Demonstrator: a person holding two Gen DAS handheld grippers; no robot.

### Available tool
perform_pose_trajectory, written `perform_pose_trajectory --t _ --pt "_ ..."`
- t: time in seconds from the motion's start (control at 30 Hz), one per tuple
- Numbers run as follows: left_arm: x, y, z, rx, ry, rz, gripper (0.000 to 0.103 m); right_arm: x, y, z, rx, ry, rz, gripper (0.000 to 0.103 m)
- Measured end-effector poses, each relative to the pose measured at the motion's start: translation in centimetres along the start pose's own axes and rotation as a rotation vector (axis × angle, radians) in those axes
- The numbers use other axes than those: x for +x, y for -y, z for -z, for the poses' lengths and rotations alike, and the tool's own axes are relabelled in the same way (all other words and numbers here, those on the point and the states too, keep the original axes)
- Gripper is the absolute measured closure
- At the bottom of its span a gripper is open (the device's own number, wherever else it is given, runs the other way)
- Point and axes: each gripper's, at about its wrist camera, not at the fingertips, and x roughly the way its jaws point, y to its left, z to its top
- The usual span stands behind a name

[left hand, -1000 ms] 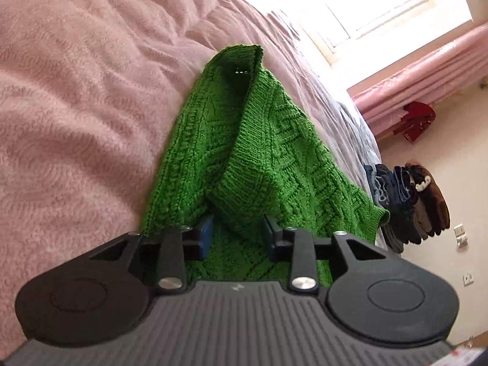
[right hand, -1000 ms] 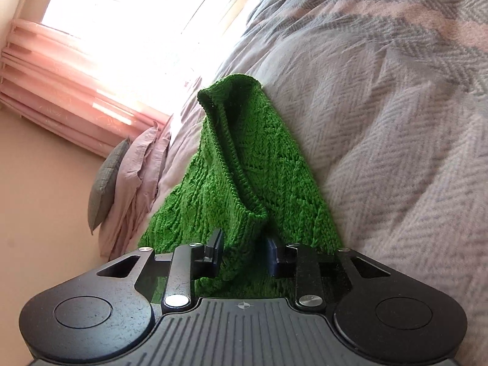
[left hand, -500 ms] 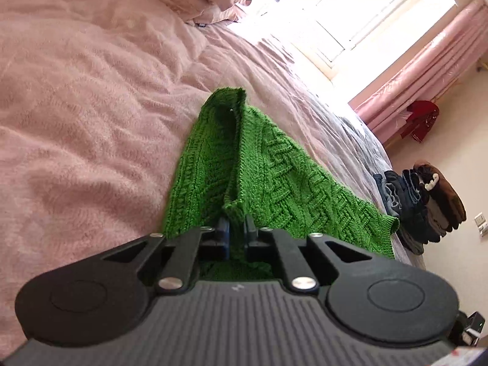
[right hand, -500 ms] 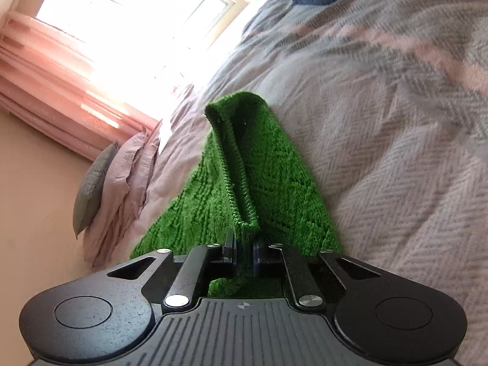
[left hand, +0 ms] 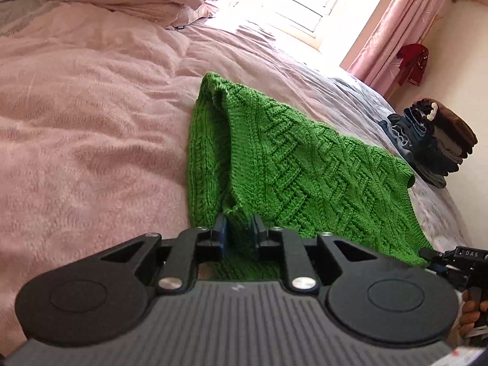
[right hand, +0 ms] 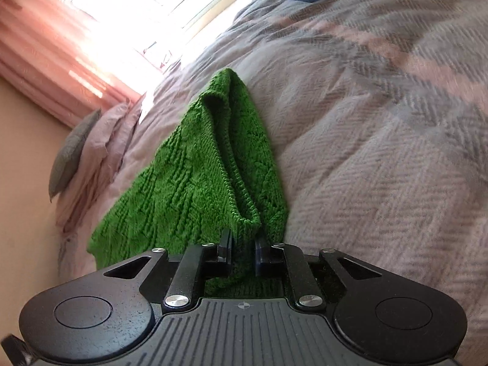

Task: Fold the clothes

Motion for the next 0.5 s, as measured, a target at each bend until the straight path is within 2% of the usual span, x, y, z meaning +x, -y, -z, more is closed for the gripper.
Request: perform_pose_trajectory --t 0.07,0.1,0.2,0.27,0.37,0.43,0.5 --pt "-0.9 0.3 -1.5 0.053 0.051 -0.051 0.088 -0.9 -2.1 -0.6 -0.15 0.051 0.082 0.07" --pt "-1.2 0.5 -2.5 0.092 0.085 -0.073 0.088 -1.3 -3.0 -1.0 -0.223 0.095 0.115 0.067" --pt "-0.1 1.8 -6.4 0.171 0.164 -0.09 0.088 -0.7 -5.8 -2.8 -0.401 0.22 0.18 0.066" --pt "2.1 3.3 -9.1 0.257 0.188 -0.07 0.083 1.2 -7.9 -4.6 -0.493 0.266 0.161 0.067" --pt "6.3 5.2 -11.5 0.343 0.187 -0.087 0.082 5.4 -10.6 -6.6 -0.647 0.323 0.14 0.067" --pt "9.8 5.5 -12.0 0.382 0.156 -0.103 0.082 9.1 -11.2 -7.7 -0.737 0.312 0.194 0.067" --pt "13.3 4.8 -11.5 0.413 0.094 -0.16 0.082 12.8 -9.9 -8.7 -0.763 0.267 0.241 0.067"
